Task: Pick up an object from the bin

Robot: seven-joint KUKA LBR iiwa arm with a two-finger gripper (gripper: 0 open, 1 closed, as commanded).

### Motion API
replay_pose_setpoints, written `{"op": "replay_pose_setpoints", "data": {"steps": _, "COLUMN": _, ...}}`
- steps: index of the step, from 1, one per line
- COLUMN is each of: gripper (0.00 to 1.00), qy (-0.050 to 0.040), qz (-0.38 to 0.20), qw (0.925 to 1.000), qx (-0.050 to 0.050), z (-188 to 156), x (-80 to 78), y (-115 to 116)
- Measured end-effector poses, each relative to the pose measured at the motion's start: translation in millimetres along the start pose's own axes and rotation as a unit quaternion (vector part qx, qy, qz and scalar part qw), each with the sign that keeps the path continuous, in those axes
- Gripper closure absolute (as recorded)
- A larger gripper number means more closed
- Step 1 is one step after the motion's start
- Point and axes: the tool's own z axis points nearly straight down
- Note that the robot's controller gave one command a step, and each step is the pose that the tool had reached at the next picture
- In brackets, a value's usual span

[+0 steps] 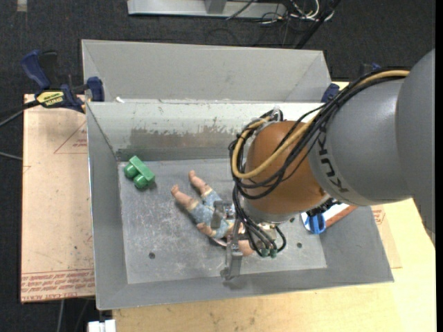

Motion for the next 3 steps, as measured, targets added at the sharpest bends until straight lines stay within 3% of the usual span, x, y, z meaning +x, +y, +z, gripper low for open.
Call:
{"op": "replay_pose_setpoints", "data": {"steps": 1, "gripper": 0.00, "qy": -0.0038, "qz": 0.001, "qw": 1.0000, "qx": 0.000, "z": -4, "x": -1.9, "y": 0}}
{"op": "replay_pose_setpoints", "data": {"steps": 2, "gripper": 0.00, "qy": -0.0049, "qz": 0.073, "qw": 0.9973, "qx": -0.002, "z": 39, "x": -25.1, "y": -28}}
{"op": "replay_pose_setpoints", "data": {"steps": 3, "gripper": 0.00, "qy": -0.0094, "qz": 0.097, "qw": 0.9953, "qx": -0.003, "z": 57, "x": -26.3, "y": -38}}
